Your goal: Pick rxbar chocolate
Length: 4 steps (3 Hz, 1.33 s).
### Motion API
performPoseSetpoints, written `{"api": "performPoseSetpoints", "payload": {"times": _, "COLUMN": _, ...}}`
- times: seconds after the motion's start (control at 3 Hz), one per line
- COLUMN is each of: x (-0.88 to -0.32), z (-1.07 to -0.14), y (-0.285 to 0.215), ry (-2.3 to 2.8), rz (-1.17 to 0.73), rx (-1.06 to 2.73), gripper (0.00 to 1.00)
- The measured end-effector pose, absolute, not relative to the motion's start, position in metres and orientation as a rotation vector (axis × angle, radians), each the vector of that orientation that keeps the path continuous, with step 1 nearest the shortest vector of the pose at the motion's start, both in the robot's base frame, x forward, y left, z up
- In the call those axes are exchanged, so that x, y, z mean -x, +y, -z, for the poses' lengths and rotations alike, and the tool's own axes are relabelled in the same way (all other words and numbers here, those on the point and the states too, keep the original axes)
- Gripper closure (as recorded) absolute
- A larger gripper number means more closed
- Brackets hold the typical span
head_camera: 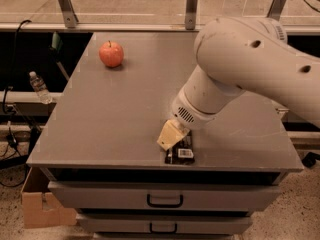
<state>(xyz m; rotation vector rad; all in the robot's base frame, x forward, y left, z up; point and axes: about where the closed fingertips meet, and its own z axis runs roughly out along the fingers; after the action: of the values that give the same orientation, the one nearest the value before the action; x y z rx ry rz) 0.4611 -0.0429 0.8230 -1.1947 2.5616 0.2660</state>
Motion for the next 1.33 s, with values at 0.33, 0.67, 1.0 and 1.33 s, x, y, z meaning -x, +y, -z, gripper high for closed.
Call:
{"api": "performPoseSetpoints", "payload": {"times": 0.33, "x": -0.461, "z": -0.830, "y": -0.043, "ry": 2.561, "rz": -0.266, "rx": 1.195, "gripper": 0.88}}
{"api": "performPoseSetpoints", "payload": {"times": 0.67, "x": -0.475, "z": -0.867, "y": -0.031, "ry": 2.429, "rz": -0.258, "rx": 1.220, "gripper": 1.00}}
{"api": "performPoseSetpoints", "payload": {"times": 1.0, "x": -0.490, "z": -0.910, "y": -0.013, "ry": 2.272, "rz": -0.283, "rx": 1.262, "gripper": 1.00}}
{"api": "performPoseSetpoints", "payload": {"times": 1.33, "x": -0.507, "z": -0.946, "y": 0.004, "ry": 2.115, "rz": -0.400, "rx": 1.301, "gripper": 1.00}}
